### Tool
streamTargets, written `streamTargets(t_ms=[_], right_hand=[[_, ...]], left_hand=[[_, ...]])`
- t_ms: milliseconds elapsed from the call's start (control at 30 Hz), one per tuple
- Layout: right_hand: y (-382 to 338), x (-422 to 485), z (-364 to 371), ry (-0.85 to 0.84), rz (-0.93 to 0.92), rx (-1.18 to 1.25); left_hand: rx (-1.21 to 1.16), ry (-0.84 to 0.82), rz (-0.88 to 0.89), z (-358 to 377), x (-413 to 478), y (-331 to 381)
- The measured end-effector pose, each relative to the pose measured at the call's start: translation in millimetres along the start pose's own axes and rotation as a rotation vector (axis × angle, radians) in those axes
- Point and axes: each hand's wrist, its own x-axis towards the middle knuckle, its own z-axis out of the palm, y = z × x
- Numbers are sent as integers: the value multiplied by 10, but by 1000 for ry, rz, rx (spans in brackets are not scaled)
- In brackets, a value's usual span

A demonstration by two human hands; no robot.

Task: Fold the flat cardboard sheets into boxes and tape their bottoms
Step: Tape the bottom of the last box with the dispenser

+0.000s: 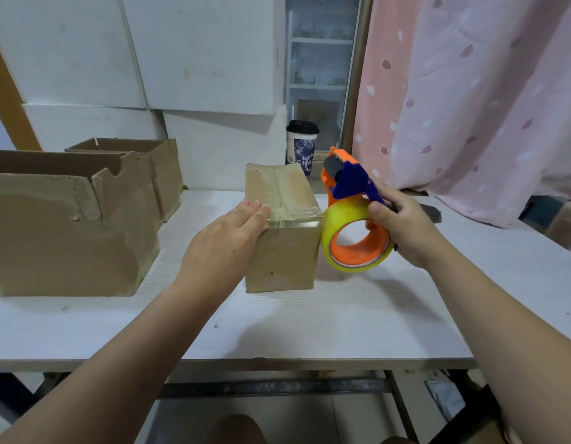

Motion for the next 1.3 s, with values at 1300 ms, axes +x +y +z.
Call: streamTargets(t_ms=[1300], right_hand=[[-377,65,392,-41,-64,-185]], left_hand=[[-30,14,171,-35,265,-148]])
